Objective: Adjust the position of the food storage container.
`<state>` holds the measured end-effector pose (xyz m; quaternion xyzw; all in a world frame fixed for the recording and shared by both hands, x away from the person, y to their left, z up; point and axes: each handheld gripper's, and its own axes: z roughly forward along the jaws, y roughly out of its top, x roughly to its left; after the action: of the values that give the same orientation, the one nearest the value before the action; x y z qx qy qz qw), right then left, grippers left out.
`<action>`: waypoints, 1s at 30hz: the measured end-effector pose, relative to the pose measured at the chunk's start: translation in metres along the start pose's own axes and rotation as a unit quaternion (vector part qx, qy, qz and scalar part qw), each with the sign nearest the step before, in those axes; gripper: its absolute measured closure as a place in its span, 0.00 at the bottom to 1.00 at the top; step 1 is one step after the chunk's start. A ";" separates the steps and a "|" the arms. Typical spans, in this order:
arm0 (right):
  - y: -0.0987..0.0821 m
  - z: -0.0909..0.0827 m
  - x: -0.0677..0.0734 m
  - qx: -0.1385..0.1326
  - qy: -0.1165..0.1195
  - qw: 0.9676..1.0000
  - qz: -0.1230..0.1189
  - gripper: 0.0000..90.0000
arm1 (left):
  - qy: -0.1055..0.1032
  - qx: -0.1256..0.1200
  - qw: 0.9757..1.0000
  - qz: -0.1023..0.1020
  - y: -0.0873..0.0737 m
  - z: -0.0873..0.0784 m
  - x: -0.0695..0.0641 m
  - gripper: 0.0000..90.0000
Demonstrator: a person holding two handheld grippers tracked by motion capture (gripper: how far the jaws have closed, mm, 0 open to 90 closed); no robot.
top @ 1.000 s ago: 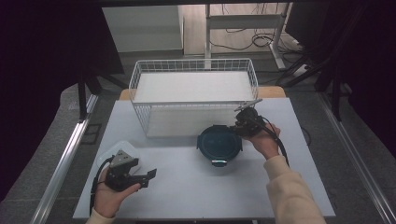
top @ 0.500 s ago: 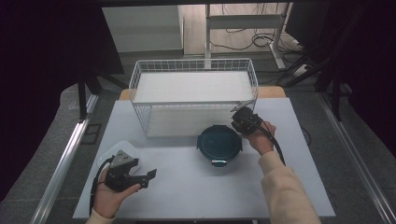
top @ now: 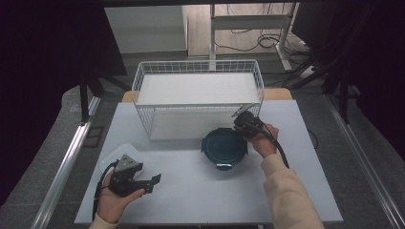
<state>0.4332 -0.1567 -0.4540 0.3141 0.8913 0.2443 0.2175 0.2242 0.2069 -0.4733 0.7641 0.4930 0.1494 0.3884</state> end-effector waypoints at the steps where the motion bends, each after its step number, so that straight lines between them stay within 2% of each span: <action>1: 0.000 0.001 0.000 0.007 -0.002 1.000 -0.008 1.00 | 0.000 0.000 1.000 0.000 0.000 0.000 0.000 0.21; 3: -0.002 0.005 0.001 0.017 -0.001 1.000 -0.017 1.00 | 0.000 0.000 1.000 0.001 0.000 0.000 0.000 0.21; 5: -0.004 0.005 0.000 0.015 0.003 1.000 -0.011 1.00 | 0.001 0.001 1.000 0.001 0.000 0.000 0.000 0.21; 9: -0.004 0.004 0.001 0.014 0.009 1.000 -0.019 1.00 | 0.001 0.003 1.000 0.002 -0.001 0.002 0.000 0.21; 12: -0.004 0.004 0.005 0.008 0.021 0.999 -0.033 1.00 | 0.000 0.003 1.000 0.002 -0.001 0.002 -0.001 0.21; 21: -0.002 0.001 0.017 -0.004 0.040 0.998 -0.051 1.00 | 0.000 0.003 1.000 0.002 -0.001 0.002 -0.001 0.21; 30: -0.009 -0.006 0.027 -0.014 0.056 0.997 -0.054 1.00 | -0.001 0.004 1.000 0.004 -0.001 0.002 -0.002 0.21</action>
<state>0.4067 -0.1468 -0.4612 0.2482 0.9142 0.2619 0.1845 0.2243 0.2044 -0.4752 0.7679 0.4902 0.1484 0.3846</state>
